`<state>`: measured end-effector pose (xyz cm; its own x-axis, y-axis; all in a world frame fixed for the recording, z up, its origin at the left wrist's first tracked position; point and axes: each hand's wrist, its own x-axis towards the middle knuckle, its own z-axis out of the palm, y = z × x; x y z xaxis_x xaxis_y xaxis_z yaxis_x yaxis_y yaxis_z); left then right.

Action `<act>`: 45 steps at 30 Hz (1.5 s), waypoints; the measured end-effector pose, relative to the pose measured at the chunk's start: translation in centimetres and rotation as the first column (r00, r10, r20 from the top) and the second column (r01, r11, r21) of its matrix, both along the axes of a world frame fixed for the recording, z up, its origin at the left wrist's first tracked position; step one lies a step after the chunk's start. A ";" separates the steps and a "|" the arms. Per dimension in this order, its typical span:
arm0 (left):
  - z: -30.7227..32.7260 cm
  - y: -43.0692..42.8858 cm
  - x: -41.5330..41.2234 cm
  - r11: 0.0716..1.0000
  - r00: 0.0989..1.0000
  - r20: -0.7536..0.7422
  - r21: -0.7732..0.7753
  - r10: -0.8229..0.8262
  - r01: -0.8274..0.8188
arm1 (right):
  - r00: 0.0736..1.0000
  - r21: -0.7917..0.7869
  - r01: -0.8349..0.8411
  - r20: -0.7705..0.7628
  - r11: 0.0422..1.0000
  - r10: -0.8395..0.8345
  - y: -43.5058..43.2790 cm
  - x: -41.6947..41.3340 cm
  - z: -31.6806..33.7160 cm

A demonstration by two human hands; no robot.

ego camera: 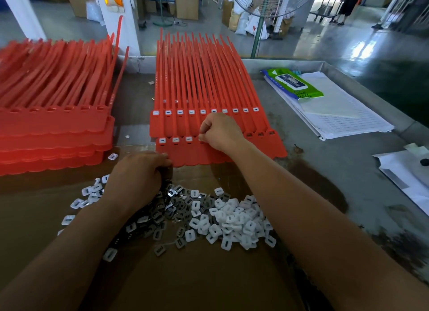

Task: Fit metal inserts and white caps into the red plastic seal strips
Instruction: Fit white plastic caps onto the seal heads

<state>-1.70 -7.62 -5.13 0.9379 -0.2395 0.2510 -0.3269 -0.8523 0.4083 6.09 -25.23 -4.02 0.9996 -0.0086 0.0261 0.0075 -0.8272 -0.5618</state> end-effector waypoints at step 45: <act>-0.3 0.2 0.5 0.999 0.999 -0.043 0.052 0.014 -0.012 | 0.846 0.017 -0.462 -0.291 0.887 0.446 -4.3 -12.3 2.5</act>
